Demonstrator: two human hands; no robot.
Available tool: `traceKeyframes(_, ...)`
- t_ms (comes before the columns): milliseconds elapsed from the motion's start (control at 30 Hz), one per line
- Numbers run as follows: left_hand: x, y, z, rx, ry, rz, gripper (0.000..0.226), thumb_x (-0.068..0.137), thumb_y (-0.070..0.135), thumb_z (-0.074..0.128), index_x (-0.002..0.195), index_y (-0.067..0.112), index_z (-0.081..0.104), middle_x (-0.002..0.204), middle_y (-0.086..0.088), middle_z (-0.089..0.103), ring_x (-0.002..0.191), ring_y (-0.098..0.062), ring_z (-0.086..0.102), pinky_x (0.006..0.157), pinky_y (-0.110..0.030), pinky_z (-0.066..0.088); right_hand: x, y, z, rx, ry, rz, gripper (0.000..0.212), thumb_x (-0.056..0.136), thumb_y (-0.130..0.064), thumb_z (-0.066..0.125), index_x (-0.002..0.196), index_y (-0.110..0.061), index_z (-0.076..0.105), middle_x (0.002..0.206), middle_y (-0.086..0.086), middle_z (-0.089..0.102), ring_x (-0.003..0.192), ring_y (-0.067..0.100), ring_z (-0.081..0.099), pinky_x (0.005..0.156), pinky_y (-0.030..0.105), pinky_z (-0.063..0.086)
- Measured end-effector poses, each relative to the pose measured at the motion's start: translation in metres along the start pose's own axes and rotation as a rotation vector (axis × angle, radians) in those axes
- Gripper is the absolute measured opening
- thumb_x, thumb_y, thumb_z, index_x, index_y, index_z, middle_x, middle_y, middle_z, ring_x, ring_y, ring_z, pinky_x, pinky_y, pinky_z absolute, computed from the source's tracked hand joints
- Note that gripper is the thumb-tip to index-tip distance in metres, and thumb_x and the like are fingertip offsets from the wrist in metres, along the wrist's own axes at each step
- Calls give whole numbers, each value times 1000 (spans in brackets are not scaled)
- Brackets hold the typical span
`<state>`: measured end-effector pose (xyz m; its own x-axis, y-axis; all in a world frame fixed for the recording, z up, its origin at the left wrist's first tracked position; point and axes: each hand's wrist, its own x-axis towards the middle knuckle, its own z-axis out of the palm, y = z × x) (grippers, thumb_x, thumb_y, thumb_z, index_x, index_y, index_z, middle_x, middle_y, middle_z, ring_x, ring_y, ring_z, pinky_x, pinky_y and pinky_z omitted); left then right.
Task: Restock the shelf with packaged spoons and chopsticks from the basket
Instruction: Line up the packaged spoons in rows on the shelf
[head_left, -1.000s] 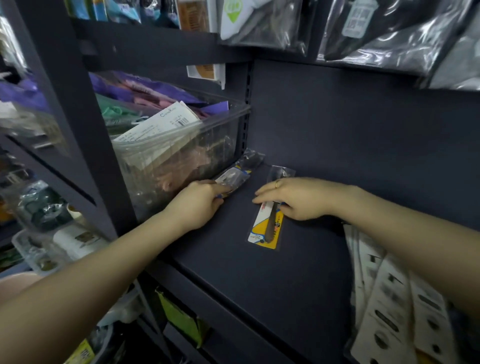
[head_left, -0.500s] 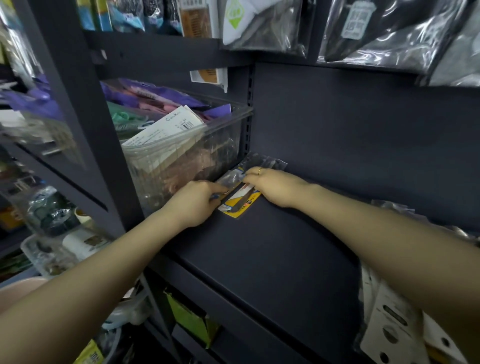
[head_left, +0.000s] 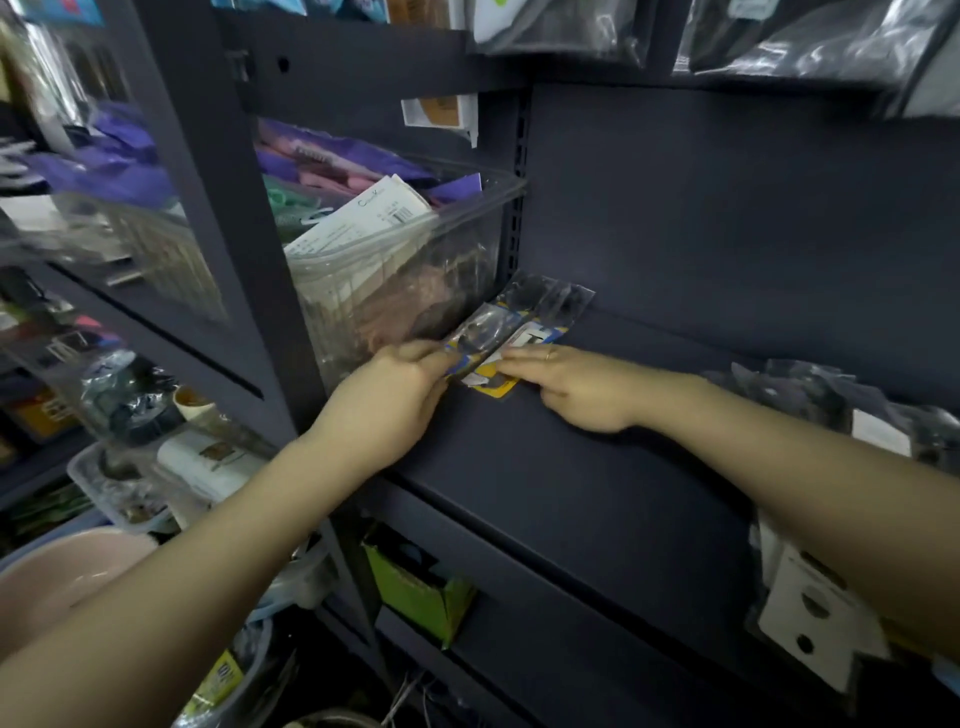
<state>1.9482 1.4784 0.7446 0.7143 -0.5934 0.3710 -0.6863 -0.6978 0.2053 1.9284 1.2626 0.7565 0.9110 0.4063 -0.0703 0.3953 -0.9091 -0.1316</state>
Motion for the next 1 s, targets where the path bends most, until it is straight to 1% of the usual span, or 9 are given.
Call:
traceKeyframes(100, -32, -4, -4, 49, -45, -25, 40, 91, 16, 49, 131, 21, 49, 141, -7, 47, 122, -30, 51, 94, -44, 49, -2, -9, 4, 46, -36, 49, 63, 90, 3, 33, 149, -17, 20, 159, 1, 12, 147, 13, 8, 116, 18, 3)
traceKeyframes(267, -44, 0, -8, 146, 15, -11, 40, 82, 1, 44, 115, 16, 62, 127, -4, 60, 110, -28, 61, 75, -39, 57, 0, -22, 0, 81, -50, 125, 63, 89, 4, 34, 148, -16, 24, 159, 4, 13, 147, 14, 10, 117, 20, 6)
traceKeyframes(367, -40, 3, -5, 165, -12, -53, 37, 82, 0, 46, 114, 13, 62, 126, -6, 60, 113, -31, 57, 78, -42, 56, -5, -30, -5, 58, -46, 194, 60, 92, -2, 35, 148, -20, 22, 160, 2, 7, 147, 16, 10, 119, 25, 10)
traceKeyframes(500, -38, 13, -5, 79, 28, 77, 38, 80, 15, 38, 101, 7, 68, 112, -12, 68, 103, -35, 62, 79, -45, 56, -43, -48, -29, 108, 253, 304, 45, 93, -12, 46, 137, -11, 43, 144, 9, 44, 132, 23, 42, 105, 23, 29)
traceKeyframes(600, -37, 35, 0, -144, 16, 191, 46, 80, 30, 33, 102, 10, 68, 110, -7, 67, 103, -30, 62, 90, -39, 51, -95, -47, -34, 31, 440, 601, 36, 92, -22, 50, 124, -6, 55, 130, 17, 56, 120, 31, 51, 97, 29, 34)
traceKeyframes(700, -34, 63, 6, -382, 34, 217, 35, 85, 27, 45, 107, 11, 66, 118, -5, 62, 109, -22, 58, 96, -27, 44, -146, -49, -17, -11, 418, 996, 59, 92, -43, 45, 129, 3, 46, 136, 25, 46, 128, 37, 41, 104, 39, 31)
traceKeyframes(767, -31, 85, 9, -529, -17, 211, 28, 87, 17, 53, 113, 12, 63, 117, -1, 58, 104, -16, 58, 87, -9, 39, -167, -57, -2, 104, 293, 1198, 85, 86, -59, 46, 141, 3, 28, 147, 24, 31, 135, 39, 29, 109, 42, 27)
traceKeyframes(867, -26, 121, 12, -670, -203, 178, 32, 89, 12, 52, 121, 14, 57, 114, 0, 58, 100, -8, 57, 74, 5, 35, -177, -64, 9, 192, 257, 1294, 106, 72, -67, 59, 144, 0, 18, 148, 21, 30, 135, 39, 29, 107, 42, 32)
traceKeyframes(1000, -15, 154, 21, -632, -379, 183, 40, 91, 18, 49, 131, 13, 48, 132, -7, 57, 119, -17, 54, 98, -20, 38, -177, -56, 5, 165, 269, 1283, 69, 80, -41, 63, 130, -2, 37, 132, 17, 50, 122, 37, 47, 85, 34, 41)
